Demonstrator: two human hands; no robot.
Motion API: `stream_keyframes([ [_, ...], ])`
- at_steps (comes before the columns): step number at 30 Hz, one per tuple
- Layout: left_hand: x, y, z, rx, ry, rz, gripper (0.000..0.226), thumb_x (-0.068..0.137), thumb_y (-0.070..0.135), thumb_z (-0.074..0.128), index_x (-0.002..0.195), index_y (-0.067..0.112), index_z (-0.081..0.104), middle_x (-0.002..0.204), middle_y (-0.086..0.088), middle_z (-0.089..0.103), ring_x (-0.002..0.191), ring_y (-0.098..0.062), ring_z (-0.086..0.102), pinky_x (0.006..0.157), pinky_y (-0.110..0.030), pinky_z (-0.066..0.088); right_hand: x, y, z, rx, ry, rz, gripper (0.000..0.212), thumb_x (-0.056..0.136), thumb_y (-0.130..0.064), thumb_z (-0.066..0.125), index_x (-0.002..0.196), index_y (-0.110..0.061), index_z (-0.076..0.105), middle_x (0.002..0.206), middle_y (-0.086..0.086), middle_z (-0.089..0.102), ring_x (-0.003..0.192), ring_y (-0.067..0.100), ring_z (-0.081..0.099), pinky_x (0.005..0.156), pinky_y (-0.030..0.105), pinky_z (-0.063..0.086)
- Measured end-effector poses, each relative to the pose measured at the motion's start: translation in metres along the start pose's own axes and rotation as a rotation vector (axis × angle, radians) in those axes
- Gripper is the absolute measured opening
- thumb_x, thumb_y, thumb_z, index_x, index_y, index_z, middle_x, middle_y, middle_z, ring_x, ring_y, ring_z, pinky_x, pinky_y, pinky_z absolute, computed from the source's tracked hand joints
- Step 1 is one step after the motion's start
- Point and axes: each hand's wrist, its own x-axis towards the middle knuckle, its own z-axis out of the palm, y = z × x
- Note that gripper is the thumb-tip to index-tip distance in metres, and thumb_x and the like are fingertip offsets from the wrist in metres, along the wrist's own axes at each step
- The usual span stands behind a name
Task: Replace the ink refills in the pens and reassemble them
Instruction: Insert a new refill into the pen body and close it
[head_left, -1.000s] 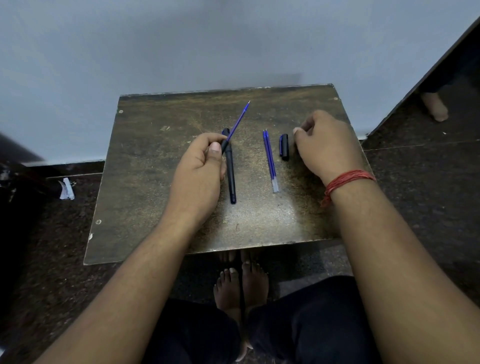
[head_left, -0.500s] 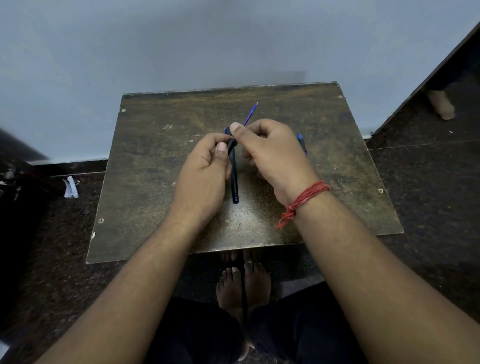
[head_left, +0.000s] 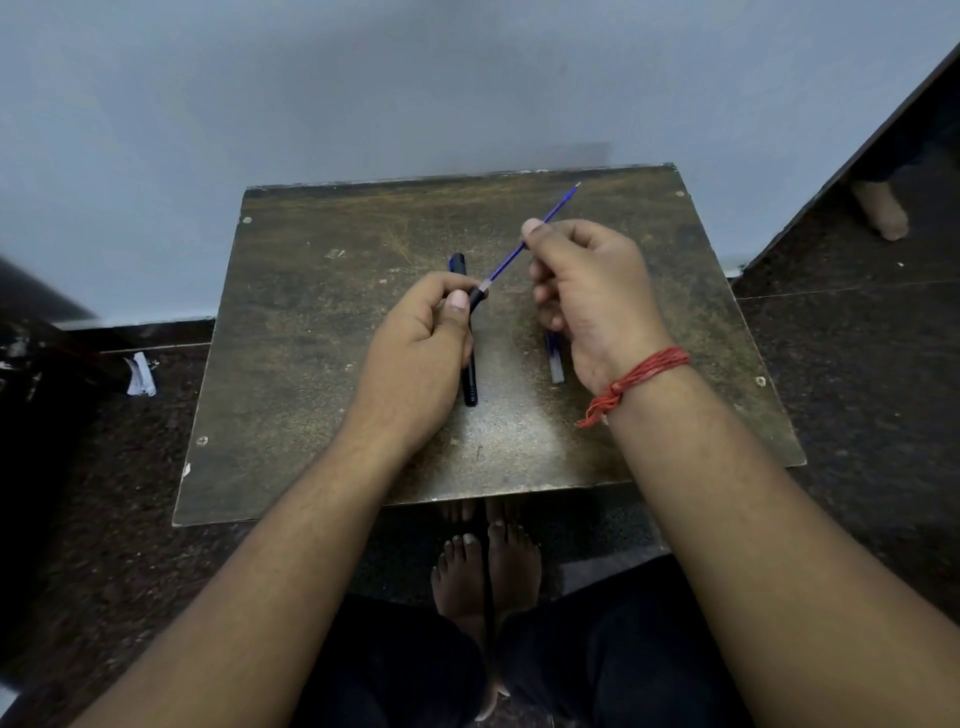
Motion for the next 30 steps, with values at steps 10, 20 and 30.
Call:
stream_keyframes([
  [10, 0.001, -0.004, -0.005, 0.049, -0.006, -0.01, 0.025, 0.109, 0.034, 0.042, 0.109, 0.038, 0.067, 0.065, 0.013, 0.052, 0.051, 0.0, 0.044, 0.056, -0.029, 0.034, 0.024, -0.011, -0.054, 0.056, 0.238, 0.001, 0.012, 0.092, -0.015, 0.061, 0.08, -0.016, 0.059, 0.065, -0.001, 0.064, 0.044, 0.011, 0.056, 0.038, 0.018, 0.026],
  [20, 0.002, -0.006, -0.007, 0.009, -0.012, -0.02, 0.026, 0.109, 0.035, 0.042, 0.108, 0.039, 0.067, 0.064, 0.013, 0.051, 0.053, -0.004, 0.042, 0.056, -0.032, 0.032, 0.034, -0.002, -0.074, -1.119, 0.138, -0.1, 0.016, 0.097, -0.028, 0.052, 0.106, -0.019, 0.06, 0.101, 0.005, 0.063, 0.095, 0.028, 0.059, 0.081, 0.036, 0.049],
  [30, 0.004, -0.01, -0.008, -0.029, 0.027, -0.048, 0.03, 0.105, 0.041, 0.043, 0.094, 0.019, 0.058, 0.068, 0.006, 0.051, 0.052, -0.01, 0.037, 0.054, -0.033, 0.029, 0.029, -0.004, -0.071, -1.289, 0.096, -0.065, 0.019, 0.096, -0.027, 0.054, 0.114, -0.021, 0.056, 0.107, 0.008, 0.063, 0.092, 0.028, 0.054, 0.074, 0.036, 0.041],
])
